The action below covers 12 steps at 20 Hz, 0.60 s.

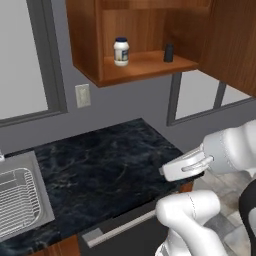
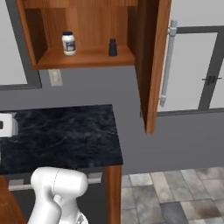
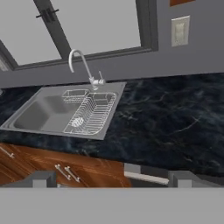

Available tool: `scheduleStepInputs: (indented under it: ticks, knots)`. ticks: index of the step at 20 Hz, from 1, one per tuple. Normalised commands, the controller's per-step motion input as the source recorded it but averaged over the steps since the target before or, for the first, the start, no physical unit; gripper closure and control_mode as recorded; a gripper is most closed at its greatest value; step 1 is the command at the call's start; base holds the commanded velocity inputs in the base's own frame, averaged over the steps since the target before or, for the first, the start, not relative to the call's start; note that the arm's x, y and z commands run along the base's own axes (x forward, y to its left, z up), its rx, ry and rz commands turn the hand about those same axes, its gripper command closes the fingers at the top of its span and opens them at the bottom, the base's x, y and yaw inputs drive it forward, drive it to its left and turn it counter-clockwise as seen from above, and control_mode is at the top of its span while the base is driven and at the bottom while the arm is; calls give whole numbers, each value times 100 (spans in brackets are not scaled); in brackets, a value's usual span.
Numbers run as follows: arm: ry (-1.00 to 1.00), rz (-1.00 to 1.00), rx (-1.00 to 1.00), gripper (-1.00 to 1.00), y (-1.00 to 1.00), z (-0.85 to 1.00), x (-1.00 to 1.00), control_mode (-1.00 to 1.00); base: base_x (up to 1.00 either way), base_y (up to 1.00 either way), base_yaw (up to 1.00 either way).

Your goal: Collect the turmeric, mayonnaise, and shaker from the cabinet and place them next to the stove.

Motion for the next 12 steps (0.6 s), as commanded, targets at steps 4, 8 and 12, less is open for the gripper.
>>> scheduleStepInputs:
  ticks: [4, 8, 12]
  knots:
    - [0, 0, 0, -100, 0, 0, 0, 100, 37, -40, 9]
    - [0, 0, 0, -100, 0, 0, 0, 100, 39, -26, 3]
    - [0, 0, 0, -100, 0, 0, 0, 100, 53, -2, 0]
